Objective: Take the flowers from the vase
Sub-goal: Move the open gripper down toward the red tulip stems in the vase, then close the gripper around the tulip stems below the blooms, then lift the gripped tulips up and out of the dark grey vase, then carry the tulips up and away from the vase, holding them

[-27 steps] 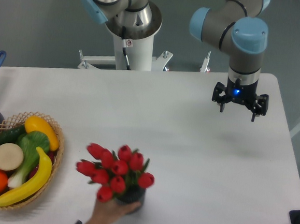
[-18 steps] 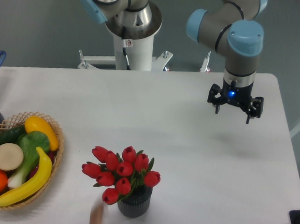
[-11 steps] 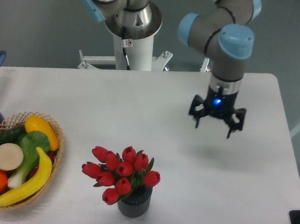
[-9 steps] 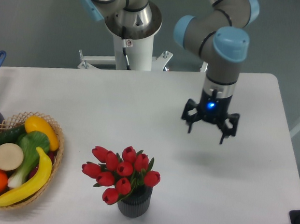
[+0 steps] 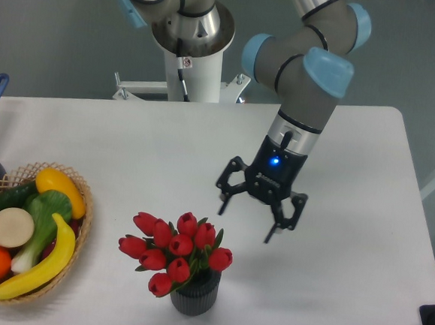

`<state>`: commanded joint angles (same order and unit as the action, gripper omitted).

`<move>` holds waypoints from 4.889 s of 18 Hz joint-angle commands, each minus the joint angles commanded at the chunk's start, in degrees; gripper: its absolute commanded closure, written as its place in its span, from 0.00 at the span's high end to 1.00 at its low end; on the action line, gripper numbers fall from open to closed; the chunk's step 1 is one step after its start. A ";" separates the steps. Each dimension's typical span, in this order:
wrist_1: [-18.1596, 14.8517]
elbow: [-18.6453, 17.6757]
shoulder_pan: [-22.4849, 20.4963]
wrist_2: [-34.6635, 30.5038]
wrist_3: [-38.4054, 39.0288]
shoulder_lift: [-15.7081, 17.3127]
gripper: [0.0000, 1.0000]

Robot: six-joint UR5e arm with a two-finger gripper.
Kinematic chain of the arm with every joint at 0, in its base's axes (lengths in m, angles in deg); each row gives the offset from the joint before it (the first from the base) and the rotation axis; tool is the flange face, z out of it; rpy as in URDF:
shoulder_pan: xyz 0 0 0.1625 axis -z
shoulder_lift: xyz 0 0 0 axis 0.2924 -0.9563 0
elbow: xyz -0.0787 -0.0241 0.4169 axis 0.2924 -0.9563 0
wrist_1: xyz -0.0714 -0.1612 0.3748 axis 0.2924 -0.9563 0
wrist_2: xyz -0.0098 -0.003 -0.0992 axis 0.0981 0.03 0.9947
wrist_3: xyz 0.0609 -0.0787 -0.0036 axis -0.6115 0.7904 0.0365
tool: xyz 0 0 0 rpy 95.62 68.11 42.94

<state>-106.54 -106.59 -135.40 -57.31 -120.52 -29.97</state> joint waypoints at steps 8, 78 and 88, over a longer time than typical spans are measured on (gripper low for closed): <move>0.09 4.47 2.46 3.43 -1.76 -5.62 1.00; -4.04 7.30 -8.70 -29.35 2.46 8.26 0.00; -20.29 6.33 -6.33 -45.61 1.93 11.16 0.00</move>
<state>-126.83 -100.26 -141.73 -102.92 -118.59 -18.81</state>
